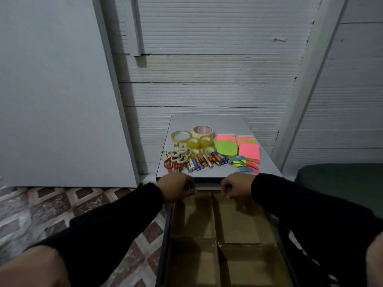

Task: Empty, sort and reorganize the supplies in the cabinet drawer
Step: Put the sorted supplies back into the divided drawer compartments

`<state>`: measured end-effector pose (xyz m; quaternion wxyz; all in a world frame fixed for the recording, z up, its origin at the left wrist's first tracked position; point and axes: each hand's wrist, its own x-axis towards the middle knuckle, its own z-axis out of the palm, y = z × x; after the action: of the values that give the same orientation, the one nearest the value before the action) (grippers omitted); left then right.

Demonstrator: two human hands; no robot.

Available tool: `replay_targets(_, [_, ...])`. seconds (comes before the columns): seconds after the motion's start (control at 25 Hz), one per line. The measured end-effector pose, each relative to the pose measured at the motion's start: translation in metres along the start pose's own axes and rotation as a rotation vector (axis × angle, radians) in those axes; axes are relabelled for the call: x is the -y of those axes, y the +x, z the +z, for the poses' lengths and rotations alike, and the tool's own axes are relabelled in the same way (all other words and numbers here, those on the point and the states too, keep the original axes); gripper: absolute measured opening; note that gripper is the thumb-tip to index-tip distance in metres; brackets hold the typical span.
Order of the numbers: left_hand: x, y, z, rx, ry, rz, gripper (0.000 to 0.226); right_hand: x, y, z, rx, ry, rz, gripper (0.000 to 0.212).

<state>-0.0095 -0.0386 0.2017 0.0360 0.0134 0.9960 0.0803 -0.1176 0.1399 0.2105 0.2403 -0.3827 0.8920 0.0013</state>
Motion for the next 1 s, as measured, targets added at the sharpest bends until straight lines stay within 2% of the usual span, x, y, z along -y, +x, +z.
replay_targets(0.08, [0.015, 0.025, -0.020, -0.138, 0.053, -0.039, 0.026, 0.001, 0.016, -0.034, -0.162, 0.045, -0.070, 0.018])
replay_targets(0.2, [0.044, 0.073, -0.041, -0.297, 0.034, -0.140, 0.027, -0.005, 0.051, -0.070, -0.422, 0.096, -0.080, 0.019])
replay_targets(0.32, [0.066, 0.122, -0.044, -0.282, -0.023, -0.256, 0.048, -0.013, 0.092, -0.084, -0.565, 0.172, -0.030, 0.030])
replay_targets(0.4, [0.074, 0.144, -0.039, -0.241, -0.027, -0.305, 0.058, -0.016, 0.113, -0.084, -0.563, 0.184, 0.005, 0.045])
replay_targets(0.56, [0.082, 0.181, -0.026, -0.184, 0.008, -0.305, 0.061, -0.023, 0.152, -0.083, -0.547, 0.211, 0.054, 0.065])
replay_targets(0.76, [0.081, 0.201, -0.021, -0.217, 0.031, -0.290, 0.058, -0.028, 0.177, -0.084, -0.552, 0.237, 0.086, 0.072])
replay_targets(1.0, [0.086, 0.189, -0.021, -0.286, -0.119, -0.268, 0.063, -0.025, 0.184, -0.074, -0.610, 0.240, 0.103, 0.069])
